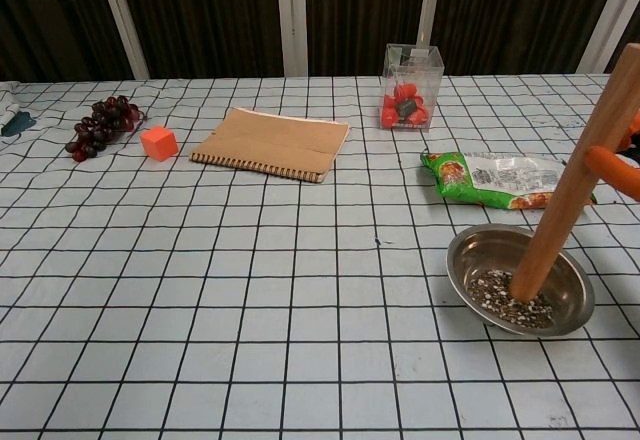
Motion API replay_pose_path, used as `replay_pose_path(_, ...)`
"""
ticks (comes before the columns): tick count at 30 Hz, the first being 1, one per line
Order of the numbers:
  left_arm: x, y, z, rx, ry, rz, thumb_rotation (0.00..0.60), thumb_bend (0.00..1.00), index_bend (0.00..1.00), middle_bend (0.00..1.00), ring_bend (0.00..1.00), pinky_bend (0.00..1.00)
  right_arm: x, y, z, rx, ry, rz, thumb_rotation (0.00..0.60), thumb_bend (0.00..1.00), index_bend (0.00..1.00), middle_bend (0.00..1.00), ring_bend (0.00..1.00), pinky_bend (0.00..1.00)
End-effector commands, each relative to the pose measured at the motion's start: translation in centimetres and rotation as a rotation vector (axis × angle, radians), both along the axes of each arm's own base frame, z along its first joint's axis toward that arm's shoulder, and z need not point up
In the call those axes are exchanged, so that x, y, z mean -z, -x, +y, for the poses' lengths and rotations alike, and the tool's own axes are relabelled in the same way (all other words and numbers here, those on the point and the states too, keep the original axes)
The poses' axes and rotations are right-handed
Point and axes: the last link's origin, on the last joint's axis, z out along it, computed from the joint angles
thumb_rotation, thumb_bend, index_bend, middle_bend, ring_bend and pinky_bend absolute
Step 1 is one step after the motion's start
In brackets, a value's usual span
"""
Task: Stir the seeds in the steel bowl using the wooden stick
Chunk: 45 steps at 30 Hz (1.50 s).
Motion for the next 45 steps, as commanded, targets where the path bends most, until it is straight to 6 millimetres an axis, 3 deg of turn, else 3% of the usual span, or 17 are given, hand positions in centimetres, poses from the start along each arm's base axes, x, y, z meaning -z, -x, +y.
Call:
replay_pose_path(1,0.0,0.0,0.0,0.0,0.0,0.0,0.6,0.08,0.0,0.0,0.0,0.0,-0.4,-0.3,-0.2,-0.008,0.015,-0.009,0.6,0.56,0.73,0.64,0.3,0.0)
replay_pose_path(11,0.0,0.0,0.0,0.002,0.0,-0.002,0.6,0.08,0.0,0.0,0.0,0.0,-2.5,-1.9,-0.8,-0.051,0.065,-0.028,0.6,0.56,0.73,0.64,0.3,0.0)
replay_pose_path(32,0.0,0.0,0.0,0.0,0.002,-0.002,0.6,0.08,0.0,0.0,0.0,0.0,1.1,-0.8,0.5,-0.006,-0.017,0.005,0.6,0.56,0.74,0.65,0.3,0.0)
replay_pose_path(45,0.0,0.0,0.0,0.002,0.002,-0.003,0.6,0.08,0.0,0.0,0.0,0.0,-0.4,-1.8,-0.1,-0.049,0.039,-0.002,0.6,0.56,0.74,0.65,0.3,0.0)
